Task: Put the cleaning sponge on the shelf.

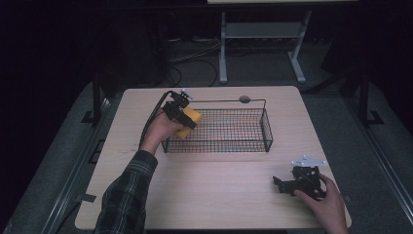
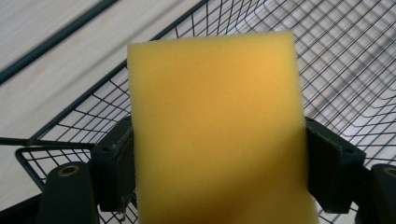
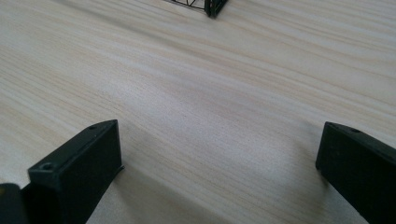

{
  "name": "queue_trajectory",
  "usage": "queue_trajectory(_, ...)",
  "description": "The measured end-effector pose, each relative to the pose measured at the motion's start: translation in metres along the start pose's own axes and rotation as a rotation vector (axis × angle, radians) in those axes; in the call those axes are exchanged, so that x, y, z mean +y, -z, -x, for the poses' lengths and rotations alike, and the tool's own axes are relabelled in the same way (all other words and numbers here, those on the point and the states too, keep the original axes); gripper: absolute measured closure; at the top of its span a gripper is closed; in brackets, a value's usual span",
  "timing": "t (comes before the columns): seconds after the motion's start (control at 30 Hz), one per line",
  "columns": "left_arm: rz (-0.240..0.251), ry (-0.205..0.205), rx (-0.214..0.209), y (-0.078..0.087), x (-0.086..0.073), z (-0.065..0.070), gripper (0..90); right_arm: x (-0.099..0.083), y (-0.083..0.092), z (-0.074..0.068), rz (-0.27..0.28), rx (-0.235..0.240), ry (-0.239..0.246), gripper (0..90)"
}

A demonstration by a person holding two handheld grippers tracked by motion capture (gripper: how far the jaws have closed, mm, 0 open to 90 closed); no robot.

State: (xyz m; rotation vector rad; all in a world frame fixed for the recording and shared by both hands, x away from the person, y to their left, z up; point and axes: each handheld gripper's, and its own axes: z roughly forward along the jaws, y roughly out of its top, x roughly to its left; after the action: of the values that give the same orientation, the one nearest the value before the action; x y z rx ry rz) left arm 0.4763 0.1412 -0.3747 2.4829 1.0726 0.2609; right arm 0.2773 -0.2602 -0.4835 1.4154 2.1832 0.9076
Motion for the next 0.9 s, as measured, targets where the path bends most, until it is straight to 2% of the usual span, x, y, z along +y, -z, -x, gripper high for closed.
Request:
queue_trajectory(0.43,-0.026,0.003,-0.002,-0.015,-0.007,0.000,22.4,0.000,0.000,0.000,0.000,0.000,0.001,0.0)
queue_trajectory(0.9,-0.054,-0.009,-0.008,-0.021,-0.011,0.002,22.1,0.000,0.000,0.000,0.000,0.000,0.001,0.0)
